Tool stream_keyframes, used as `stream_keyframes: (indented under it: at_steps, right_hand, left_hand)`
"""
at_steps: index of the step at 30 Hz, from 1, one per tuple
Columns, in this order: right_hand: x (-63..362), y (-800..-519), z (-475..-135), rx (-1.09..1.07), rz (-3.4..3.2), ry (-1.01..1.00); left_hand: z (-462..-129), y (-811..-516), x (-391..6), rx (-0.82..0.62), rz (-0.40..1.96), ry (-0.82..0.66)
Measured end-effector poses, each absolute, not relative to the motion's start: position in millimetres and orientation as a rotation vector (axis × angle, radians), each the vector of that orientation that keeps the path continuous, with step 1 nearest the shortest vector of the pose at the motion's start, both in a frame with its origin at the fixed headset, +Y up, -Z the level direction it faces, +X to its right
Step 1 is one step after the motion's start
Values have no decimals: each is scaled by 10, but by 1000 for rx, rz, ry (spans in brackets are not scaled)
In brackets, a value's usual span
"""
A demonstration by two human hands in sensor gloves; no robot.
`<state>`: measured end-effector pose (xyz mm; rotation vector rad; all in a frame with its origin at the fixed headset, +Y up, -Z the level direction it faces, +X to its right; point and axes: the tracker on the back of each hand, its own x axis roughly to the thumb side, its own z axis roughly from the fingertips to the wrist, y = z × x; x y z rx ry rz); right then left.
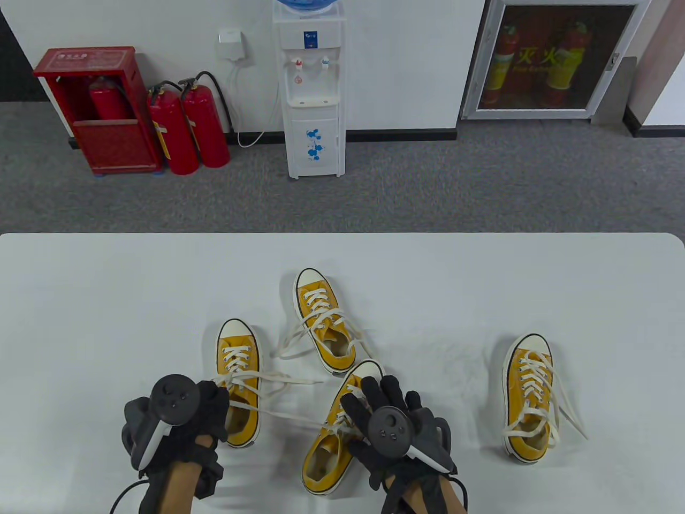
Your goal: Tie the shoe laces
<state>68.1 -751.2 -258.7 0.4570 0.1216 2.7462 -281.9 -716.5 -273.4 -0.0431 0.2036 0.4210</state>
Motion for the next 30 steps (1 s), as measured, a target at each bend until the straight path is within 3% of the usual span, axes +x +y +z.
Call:
stream_keyframes:
  at_steps: [6,10,19,30]
  right_hand:
    - [663,-7440,-2568,438,2711,-157]
    - [716,-7368,-2550,444,2629,-200]
    - [957,-7338,-2581,349,2227,99]
    - [935,-7233,-2611,324,1791,272]
  left_hand:
    - [-2735,-7171,-2814,-47,426,202]
    - [-2732,-7169,-2817,-50,434,203]
    - [-2730,-7163,-2828,-51,447,207]
    - [-2713,-7117,-2826,-38,477,189]
